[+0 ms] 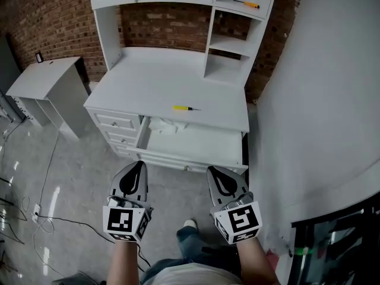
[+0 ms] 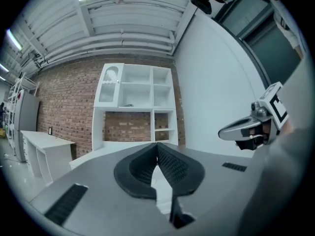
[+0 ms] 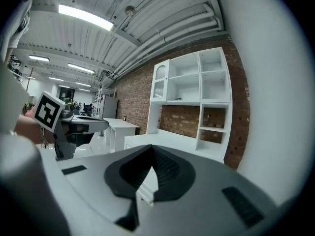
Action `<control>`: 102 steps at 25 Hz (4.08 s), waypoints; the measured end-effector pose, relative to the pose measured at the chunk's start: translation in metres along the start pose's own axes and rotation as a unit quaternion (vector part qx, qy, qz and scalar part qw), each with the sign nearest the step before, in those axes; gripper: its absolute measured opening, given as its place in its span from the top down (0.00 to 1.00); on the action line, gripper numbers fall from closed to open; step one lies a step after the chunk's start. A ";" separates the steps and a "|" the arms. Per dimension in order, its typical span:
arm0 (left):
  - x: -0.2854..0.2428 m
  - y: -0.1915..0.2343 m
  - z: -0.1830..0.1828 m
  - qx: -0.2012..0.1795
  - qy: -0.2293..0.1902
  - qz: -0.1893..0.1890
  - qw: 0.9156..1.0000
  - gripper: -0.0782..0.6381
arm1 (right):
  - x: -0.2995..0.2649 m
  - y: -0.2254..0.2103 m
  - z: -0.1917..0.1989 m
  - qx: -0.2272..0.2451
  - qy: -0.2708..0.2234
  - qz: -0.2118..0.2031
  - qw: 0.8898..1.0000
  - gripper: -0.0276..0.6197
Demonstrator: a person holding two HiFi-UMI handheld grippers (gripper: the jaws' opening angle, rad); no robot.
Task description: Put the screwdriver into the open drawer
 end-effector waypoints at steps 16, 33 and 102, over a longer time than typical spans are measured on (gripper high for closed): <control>-0.136 0.024 0.025 0.012 0.031 -0.050 0.998 0.87 | -0.131 -0.100 0.031 -0.043 0.012 -0.058 0.997 0.41; -0.245 0.098 0.069 0.027 0.067 -0.044 0.996 0.87 | -0.300 -0.137 0.093 0.065 0.149 -0.171 0.972 0.30; -0.269 0.125 0.118 0.044 0.128 -0.026 0.990 0.87 | -0.307 -0.106 0.228 0.033 0.299 -0.284 0.911 0.83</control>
Point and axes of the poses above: the fingertips, and each gripper's own axes: x backward along the fingers, y to its left, z out of its underside, the point moved 1 cm from there along x, backward along the fingers, and after that the axes turned 5 degrees about -y, right-handed, at the moved point
